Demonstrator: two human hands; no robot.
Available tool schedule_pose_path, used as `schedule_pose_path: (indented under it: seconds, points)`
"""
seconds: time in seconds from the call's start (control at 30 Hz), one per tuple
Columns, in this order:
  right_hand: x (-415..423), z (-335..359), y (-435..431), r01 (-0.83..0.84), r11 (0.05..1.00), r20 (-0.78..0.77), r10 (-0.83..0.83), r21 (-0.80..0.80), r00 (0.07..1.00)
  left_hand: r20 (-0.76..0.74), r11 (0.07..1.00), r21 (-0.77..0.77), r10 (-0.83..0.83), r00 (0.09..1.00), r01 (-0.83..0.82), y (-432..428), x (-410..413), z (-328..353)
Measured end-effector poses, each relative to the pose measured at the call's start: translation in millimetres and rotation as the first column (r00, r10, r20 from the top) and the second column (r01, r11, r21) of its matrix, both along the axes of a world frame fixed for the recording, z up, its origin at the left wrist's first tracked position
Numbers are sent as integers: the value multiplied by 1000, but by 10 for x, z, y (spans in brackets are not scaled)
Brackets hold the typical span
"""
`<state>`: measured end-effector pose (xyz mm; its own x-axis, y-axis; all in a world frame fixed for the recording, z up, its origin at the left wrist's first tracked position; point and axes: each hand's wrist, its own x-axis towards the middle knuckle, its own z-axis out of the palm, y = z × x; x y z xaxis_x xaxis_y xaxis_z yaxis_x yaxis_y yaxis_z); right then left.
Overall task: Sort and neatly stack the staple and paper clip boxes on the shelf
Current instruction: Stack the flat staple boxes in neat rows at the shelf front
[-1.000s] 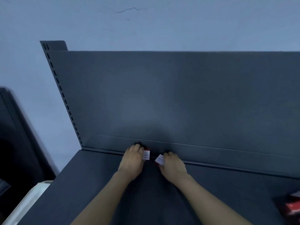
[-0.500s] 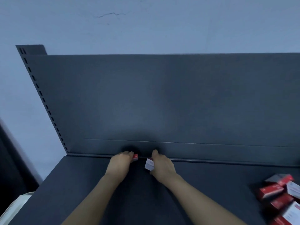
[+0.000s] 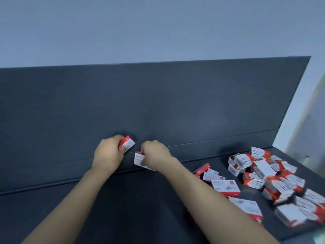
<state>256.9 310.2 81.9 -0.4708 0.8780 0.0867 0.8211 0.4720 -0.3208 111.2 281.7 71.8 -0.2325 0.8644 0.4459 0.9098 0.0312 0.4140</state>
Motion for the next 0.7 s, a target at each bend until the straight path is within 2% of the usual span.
schedule_pose_path:
  seconds: [0.17, 0.33, 0.7]
  points:
    - [1159, 67, 226, 49, 998, 1, -49, 43, 999, -1, 996, -44, -81, 997, 81, 112, 1072, 65]
    - [1969, -96, 335, 41, 999, 70, -40, -13, 997, 0, 987, -147, -69, 998, 68, 115, 1787, 13]
    - [2240, -436, 342, -84, 987, 102, 98, -133, 990, -95, 909, -414, -83, 992, 36, 17, 2245, -352]
